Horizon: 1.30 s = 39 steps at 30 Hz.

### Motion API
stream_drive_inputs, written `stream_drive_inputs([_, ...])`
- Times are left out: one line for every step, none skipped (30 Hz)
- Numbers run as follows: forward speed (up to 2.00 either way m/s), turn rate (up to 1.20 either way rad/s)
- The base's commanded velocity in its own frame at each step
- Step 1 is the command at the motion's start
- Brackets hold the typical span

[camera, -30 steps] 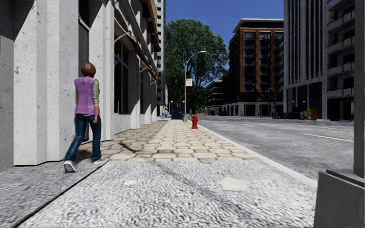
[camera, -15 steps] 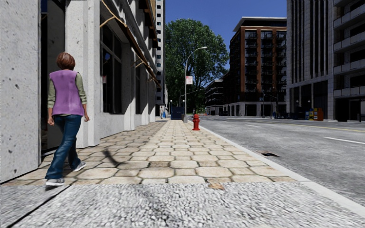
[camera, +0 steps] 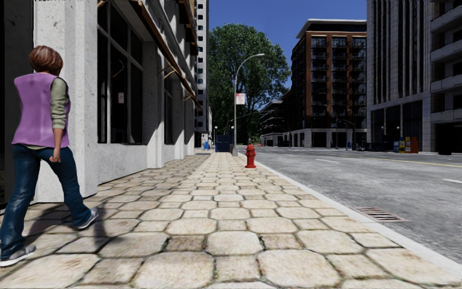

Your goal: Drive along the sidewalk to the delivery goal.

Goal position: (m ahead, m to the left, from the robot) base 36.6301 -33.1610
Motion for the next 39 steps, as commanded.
stream_drive_inputs([2.00, 0.00])
stream_drive_inputs([2.00, 0.00])
stream_drive_inputs([2.00, 0.00])
stream_drive_inputs([2.00, 0.00])
stream_drive_inputs([2.00, 0.00])
stream_drive_inputs([2.00, 0.00])
stream_drive_inputs([2.00, 0.00])
stream_drive_inputs([2.00, 0.00])
stream_drive_inputs([2.00, 0.00])
stream_drive_inputs([2.00, 0.00])
stream_drive_inputs([2.00, 0.00])
stream_drive_inputs([2.00, 0.00])
stream_drive_inputs([2.00, 0.00])
stream_drive_inputs([2.00, 0.00])
stream_drive_inputs([2.00, 0.00])
stream_drive_inputs([2.00, 0.00])
stream_drive_inputs([2.00, 0.00])
stream_drive_inputs([2.00, 0.00])
stream_drive_inputs([2.00, 0.00])
stream_drive_inputs([2.00, 0.00])
stream_drive_inputs([2.00, 0.00])
stream_drive_inputs([2.00, 0.00])
stream_drive_inputs([2.00, 0.00])
stream_drive_inputs([2.00, 0.00])
stream_drive_inputs([2.00, 0.00])
stream_drive_inputs([2.00, 0.00])
stream_drive_inputs([2.00, 0.00])
stream_drive_inputs([2.00, 0.00])
stream_drive_inputs([2.00, 0.18])
stream_drive_inputs([2.00, 0.18])
stream_drive_inputs([2.00, 0.92])
stream_drive_inputs([2.00, 1.20])
stream_drive_inputs([2.00, 1.20])
stream_drive_inputs([2.00, 1.20])
stream_drive_inputs([2.00, 1.18])
stream_drive_inputs([2.00, 0.00])
stream_drive_inputs([2.00, 0.00])
stream_drive_inputs([2.00, 0.00])
stream_drive_inputs([2.00, 0.00])
